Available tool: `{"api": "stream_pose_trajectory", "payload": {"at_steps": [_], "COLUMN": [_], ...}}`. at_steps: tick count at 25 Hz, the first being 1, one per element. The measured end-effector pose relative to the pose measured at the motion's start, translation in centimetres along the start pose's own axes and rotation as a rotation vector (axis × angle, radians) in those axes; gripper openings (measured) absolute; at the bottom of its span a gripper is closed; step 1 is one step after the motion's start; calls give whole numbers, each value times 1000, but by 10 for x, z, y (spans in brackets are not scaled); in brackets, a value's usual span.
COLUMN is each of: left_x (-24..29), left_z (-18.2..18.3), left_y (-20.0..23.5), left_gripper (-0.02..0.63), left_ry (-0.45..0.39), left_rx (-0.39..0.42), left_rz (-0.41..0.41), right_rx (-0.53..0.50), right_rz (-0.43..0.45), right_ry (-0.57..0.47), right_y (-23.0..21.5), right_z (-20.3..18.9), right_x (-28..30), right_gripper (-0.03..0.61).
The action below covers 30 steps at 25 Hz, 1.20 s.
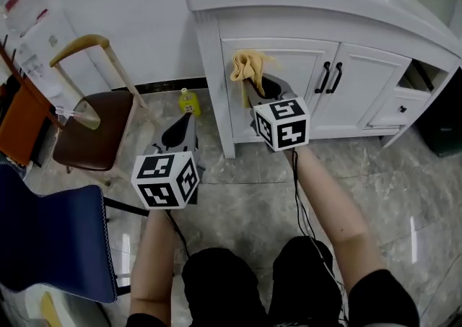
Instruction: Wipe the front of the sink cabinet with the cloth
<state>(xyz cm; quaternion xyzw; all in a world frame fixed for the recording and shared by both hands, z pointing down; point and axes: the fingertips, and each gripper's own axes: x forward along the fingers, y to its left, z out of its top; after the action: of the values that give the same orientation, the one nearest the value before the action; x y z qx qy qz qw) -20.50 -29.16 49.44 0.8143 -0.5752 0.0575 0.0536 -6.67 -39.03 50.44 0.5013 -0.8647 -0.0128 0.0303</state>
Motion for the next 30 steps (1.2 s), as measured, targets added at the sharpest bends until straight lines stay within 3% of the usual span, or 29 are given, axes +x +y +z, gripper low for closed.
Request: {"api": "stream_pose_trajectory", "payload": {"at_steps": [6,13,18,24,30], "left_x": [0,6,11,21,39], "left_z": [-11,-17,-23,-33,-40], "left_y": [19,21,9,-8,-33], "left_gripper": [15,15,15,15,15], "left_ry": [14,18,35,48,61], "left_rx": [-19,-31,-21,-41,-13], "left_rz": [18,31,15,-4,-53], "right_rx": [-3,-56,-63,3,-13], "right_rz": [41,37,-31,-165,-271], "right_ry": [52,49,56,68,90], "right_y": [28,18,0,-60,-106], "right_z": [-28,-31,-38,-53,-63], "right_x": [31,40,27,1,-27], "right_gripper": [80,79,78,78,78]}}
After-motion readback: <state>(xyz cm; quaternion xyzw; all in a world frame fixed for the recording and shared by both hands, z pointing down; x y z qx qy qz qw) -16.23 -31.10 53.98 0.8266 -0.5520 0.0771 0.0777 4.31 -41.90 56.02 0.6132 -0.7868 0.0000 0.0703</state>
